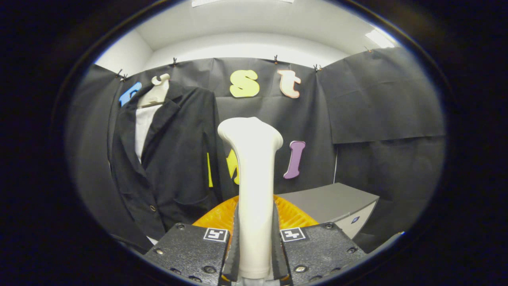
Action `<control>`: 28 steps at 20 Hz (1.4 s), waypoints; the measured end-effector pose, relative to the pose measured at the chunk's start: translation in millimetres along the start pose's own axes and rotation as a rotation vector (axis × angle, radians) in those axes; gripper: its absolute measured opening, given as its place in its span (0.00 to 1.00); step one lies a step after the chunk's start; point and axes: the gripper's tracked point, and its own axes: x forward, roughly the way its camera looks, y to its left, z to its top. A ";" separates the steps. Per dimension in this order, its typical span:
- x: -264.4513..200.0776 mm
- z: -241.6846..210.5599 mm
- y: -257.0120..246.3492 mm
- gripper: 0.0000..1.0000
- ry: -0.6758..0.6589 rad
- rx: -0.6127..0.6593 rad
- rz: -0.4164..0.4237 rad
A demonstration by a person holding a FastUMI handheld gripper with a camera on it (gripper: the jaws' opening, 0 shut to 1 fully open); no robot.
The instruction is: Iron the clothes twice with a garment steamer, once on the left side and once on the right side.
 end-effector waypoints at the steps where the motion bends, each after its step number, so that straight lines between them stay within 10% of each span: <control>1: -2.2 5.7 9.8 0.35 -0.013 -0.005 0.007; 28: 59.5 43.9 159.2 0.35 -0.113 -0.079 0.174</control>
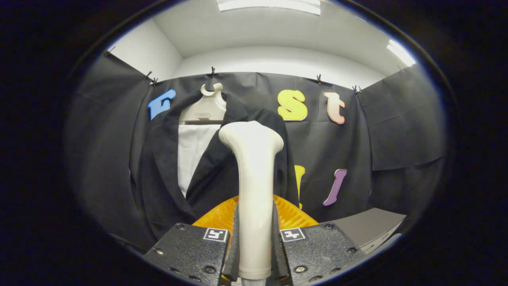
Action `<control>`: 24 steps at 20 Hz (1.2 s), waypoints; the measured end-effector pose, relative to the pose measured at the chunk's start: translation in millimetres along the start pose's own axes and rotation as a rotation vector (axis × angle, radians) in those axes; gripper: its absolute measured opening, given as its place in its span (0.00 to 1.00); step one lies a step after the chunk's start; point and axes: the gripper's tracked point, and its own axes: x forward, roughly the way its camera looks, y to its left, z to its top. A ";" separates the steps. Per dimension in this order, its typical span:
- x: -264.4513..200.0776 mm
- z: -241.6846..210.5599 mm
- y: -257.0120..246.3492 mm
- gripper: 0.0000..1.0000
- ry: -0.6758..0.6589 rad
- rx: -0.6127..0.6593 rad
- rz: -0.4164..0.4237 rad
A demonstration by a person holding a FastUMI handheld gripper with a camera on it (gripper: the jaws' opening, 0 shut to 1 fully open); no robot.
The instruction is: Iron the clothes twice with a garment steamer, once on the left side and once on the right side.
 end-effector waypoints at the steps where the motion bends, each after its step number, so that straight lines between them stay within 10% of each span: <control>1: 0.0 -5.3 1.1 0.35 0.010 -0.001 -0.001; 24: -53.0 -136.2 12.8 0.35 0.247 -0.059 -0.016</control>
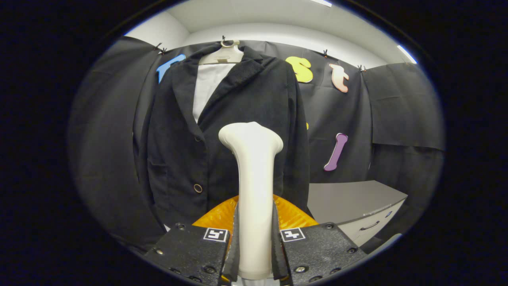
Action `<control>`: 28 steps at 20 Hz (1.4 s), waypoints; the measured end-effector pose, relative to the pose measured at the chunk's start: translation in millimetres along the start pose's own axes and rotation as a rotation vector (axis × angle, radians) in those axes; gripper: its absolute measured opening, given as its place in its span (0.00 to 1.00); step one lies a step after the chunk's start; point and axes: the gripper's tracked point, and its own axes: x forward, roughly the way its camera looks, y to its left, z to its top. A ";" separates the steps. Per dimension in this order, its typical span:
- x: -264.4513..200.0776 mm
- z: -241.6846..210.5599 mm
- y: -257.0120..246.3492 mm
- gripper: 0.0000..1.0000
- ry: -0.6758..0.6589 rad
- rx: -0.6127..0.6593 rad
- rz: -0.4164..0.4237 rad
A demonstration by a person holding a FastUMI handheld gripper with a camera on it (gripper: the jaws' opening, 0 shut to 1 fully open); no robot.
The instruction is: Iron the clothes twice with a garment steamer, once on the left side and once on the right side.
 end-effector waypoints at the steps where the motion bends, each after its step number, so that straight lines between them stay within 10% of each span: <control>1: -2.3 -4.8 -0.3 0.35 0.008 -0.003 0.000; 28: -32.7 -180.7 2.8 0.35 0.333 -0.065 0.031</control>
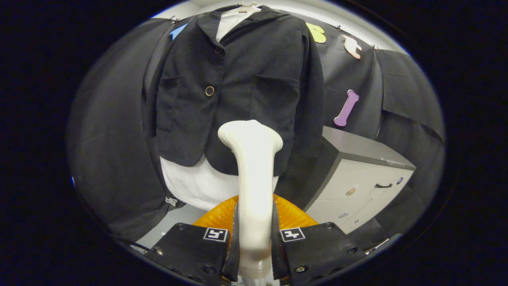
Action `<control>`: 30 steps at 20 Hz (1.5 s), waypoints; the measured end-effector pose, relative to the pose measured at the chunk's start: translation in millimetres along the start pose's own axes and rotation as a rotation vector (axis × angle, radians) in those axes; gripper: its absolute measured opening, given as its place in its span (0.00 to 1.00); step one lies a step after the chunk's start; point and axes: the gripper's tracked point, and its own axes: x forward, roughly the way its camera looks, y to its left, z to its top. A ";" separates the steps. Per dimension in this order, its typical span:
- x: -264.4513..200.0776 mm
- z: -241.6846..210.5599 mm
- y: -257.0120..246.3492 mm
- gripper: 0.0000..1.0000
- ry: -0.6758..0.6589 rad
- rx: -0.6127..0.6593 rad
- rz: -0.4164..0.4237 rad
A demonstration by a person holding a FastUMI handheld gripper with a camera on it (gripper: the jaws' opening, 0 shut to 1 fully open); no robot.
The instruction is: Iron the clothes twice with a garment steamer, once on the left side and once on the right side.
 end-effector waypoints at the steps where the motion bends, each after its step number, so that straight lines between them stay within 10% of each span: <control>1: 2.5 -4.7 -1.6 0.35 0.010 0.003 -0.002; 16: 23.4 -57.9 -1.8 0.35 0.136 -0.041 0.022; 30: -90.3 149.3 48.5 0.35 -0.294 -0.046 0.144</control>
